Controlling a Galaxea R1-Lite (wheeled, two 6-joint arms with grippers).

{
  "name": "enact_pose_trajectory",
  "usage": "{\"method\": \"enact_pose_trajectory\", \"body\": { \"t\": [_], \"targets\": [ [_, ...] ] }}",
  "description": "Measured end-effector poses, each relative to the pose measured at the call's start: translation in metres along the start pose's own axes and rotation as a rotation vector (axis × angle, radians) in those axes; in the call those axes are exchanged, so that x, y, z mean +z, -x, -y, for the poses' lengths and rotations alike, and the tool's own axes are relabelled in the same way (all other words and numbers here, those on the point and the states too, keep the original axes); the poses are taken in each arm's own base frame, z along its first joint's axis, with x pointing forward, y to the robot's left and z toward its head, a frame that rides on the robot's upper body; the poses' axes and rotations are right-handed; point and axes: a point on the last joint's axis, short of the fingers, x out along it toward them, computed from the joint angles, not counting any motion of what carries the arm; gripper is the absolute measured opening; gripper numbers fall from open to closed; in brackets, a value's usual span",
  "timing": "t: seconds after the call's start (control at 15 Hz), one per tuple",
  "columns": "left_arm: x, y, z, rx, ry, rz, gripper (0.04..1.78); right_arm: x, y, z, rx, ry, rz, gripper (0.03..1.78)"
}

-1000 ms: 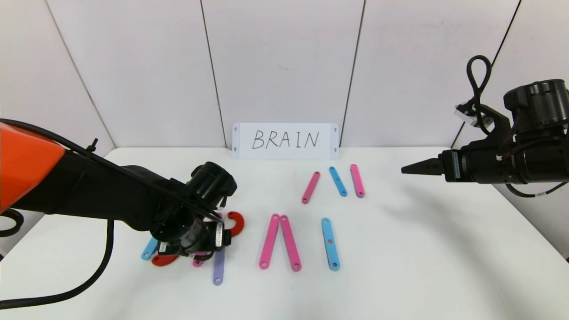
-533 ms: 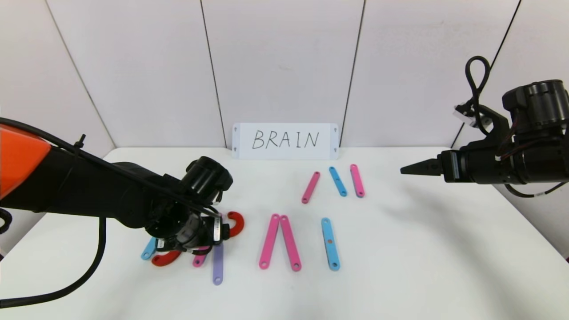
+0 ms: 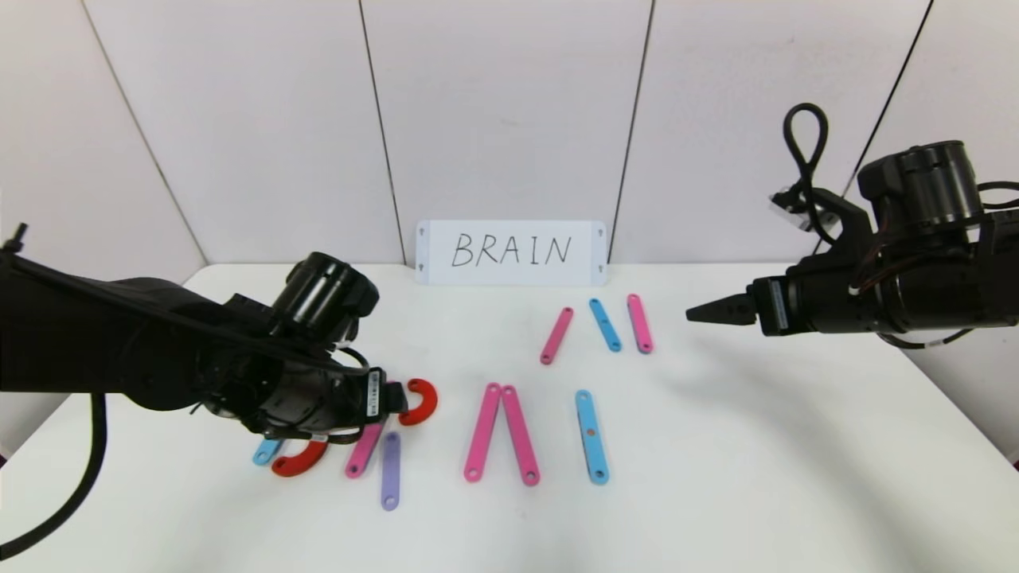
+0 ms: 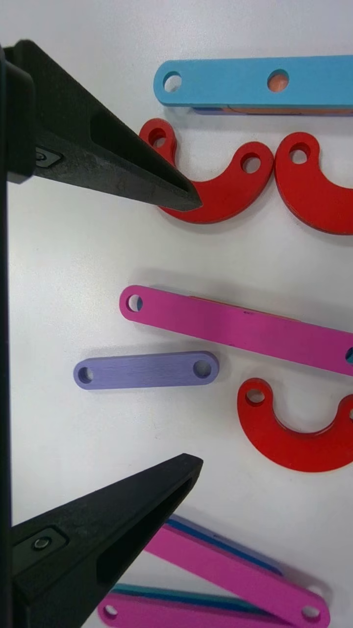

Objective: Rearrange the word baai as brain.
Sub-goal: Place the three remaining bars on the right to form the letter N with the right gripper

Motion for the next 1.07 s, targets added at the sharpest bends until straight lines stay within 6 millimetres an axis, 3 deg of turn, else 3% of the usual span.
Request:
{"method": "enact_pose_trajectory", "body": {
  "t": [0.27,0.47,0.8,1.07],
  "targets": [
    [0.010,0.021,-0.034,-0.191,-0.037,0.050,1.73,0.009,-0.021,-0.031,-0.052,0.066,-0.006,1.73],
    [0.019,0.032,-0.062,-0.329,-0.050,0.157,1.73,0.015,-0.049,-0.051,-0.100,0.074,-0.014,1.73],
    [0.018,0.040,-0.071,-0.337,-0.037,0.208,1.73,0.025,-0.112,-0.083,-0.162,0.013,-0.006,1.73],
    [0.017,0.044,-0.072,-0.339,-0.038,0.219,1.73,0.018,-0.143,-0.098,-0.147,0.024,-0.030,1.73]
  ]
}}
